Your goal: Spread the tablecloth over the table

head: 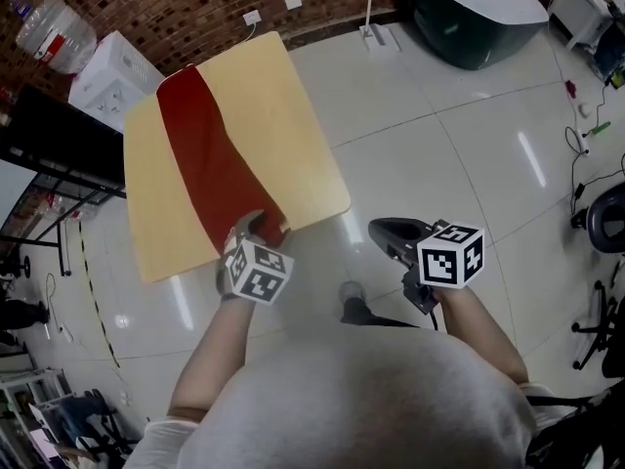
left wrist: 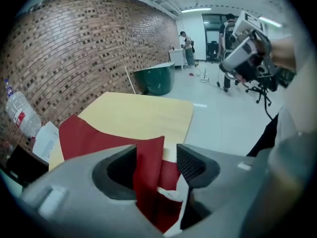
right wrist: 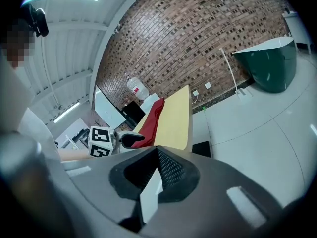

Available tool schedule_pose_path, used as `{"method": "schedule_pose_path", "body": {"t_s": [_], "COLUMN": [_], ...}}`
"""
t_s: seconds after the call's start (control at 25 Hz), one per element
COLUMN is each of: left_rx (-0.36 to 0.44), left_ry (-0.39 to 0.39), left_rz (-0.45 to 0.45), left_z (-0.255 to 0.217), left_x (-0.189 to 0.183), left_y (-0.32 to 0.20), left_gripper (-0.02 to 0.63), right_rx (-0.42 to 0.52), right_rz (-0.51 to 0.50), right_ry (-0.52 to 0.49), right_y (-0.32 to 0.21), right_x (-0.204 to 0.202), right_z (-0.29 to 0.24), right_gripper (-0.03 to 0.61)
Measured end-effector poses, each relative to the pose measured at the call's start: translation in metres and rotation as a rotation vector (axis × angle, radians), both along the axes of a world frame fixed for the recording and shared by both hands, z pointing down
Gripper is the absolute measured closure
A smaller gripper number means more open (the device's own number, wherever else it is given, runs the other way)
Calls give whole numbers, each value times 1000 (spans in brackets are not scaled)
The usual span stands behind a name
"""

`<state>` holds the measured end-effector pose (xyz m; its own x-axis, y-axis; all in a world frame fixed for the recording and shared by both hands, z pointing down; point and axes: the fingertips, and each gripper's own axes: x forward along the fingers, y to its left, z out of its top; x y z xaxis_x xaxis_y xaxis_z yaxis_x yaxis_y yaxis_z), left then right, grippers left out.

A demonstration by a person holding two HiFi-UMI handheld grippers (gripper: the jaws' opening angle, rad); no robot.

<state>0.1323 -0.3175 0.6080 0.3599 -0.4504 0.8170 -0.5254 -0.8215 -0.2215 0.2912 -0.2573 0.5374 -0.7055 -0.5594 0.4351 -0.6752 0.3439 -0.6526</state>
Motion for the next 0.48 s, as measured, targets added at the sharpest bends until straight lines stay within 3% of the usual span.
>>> {"method": "schedule_pose_path", "body": {"t_s": [0.2, 0.36, 0.48], "left_rx": [-21, -36, -26], "left_ry": [-60, -61, -73], "left_rz": [-34, -72, -89], "left_z": [14, 16, 16], "left_x": [0, -4, -7], "left_y": [-11, -17, -19], "left_gripper": [368, 376, 466], "right_rx": [-20, -29, -37], "right_rz": [-4, -15, -15], "right_ry": [-18, -20, -16], "right_y": [-13, -17, -16], "right_x": [6, 1, -2], "right_z": [9, 14, 18], "right_gripper": [580, 580, 580]}}
